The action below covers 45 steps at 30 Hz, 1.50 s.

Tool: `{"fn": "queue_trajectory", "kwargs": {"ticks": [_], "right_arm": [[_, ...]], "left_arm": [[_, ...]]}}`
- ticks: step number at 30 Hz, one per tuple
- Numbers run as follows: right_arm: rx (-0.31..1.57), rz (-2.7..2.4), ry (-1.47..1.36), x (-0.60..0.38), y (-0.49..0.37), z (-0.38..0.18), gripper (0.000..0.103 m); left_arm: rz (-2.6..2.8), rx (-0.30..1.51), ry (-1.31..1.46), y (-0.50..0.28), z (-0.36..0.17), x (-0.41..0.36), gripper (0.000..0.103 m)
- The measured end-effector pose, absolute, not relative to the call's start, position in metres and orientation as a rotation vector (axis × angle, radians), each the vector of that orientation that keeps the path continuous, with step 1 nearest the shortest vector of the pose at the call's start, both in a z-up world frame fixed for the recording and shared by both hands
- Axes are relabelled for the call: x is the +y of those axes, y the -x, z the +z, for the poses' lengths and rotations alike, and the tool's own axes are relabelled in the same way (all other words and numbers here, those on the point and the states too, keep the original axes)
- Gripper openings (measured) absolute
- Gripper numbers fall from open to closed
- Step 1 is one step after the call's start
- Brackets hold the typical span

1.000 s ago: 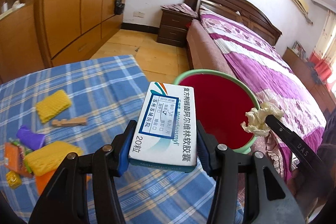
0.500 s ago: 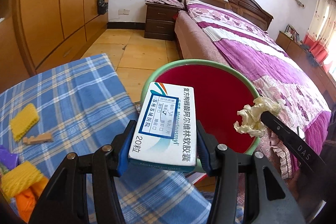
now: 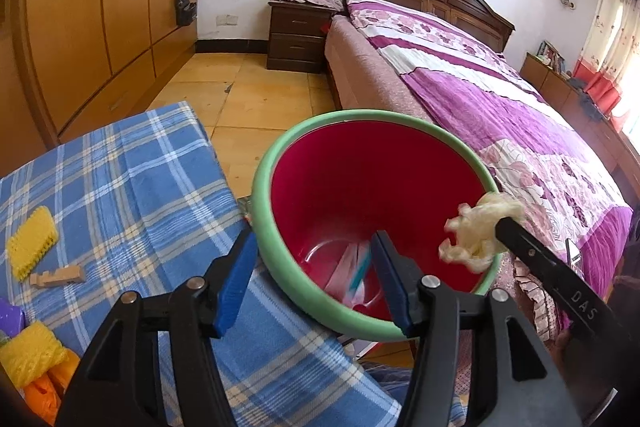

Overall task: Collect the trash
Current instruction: 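Carry the tissue over the red bin and open the right tool, then lower the teal box into the red bin and open the left tool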

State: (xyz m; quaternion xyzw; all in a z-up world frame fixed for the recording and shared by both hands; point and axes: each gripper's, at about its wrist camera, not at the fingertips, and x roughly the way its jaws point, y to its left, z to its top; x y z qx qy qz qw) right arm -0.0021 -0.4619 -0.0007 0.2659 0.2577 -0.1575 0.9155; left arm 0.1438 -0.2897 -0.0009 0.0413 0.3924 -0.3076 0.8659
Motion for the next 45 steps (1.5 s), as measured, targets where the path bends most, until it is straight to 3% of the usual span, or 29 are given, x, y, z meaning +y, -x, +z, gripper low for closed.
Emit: {"fn": "queue_trajectory", "kwargs": {"ticks": [16,22,31,33,35,45], "right_arm": [[0.533,-0.305,-0.548,-0.451,0.007,0.005,0.042],[0.542,-0.337,-0.529,-0.442,0.011,0.011,0.056],[0.546,-0.316,-0.513,-0.423,0.019,0.021,0.058],[0.547,-0.307,-0.508,-0.416,0.021,0.024,0.063],[0.55,-0.294,-0.503,-0.41,0.023,0.025,0.074],[0.593,-0.233,-0.466,-0.378,0.023,0.025,0.074]], "left_arm": [[-0.578,0.825,-0.07,-0.131,0.007,-0.258,0.061],[-0.562,0.821,-0.053,-0.124,0.014,-0.24,0.061],[-0.518,0.815,-0.008,-0.115,0.024,-0.208,0.061],[-0.504,0.809,-0.002,-0.111,0.026,-0.199,0.061],[-0.492,0.808,0.003,-0.109,0.027,-0.191,0.061],[-0.408,0.8,0.055,-0.098,0.03,-0.135,0.061]]}}
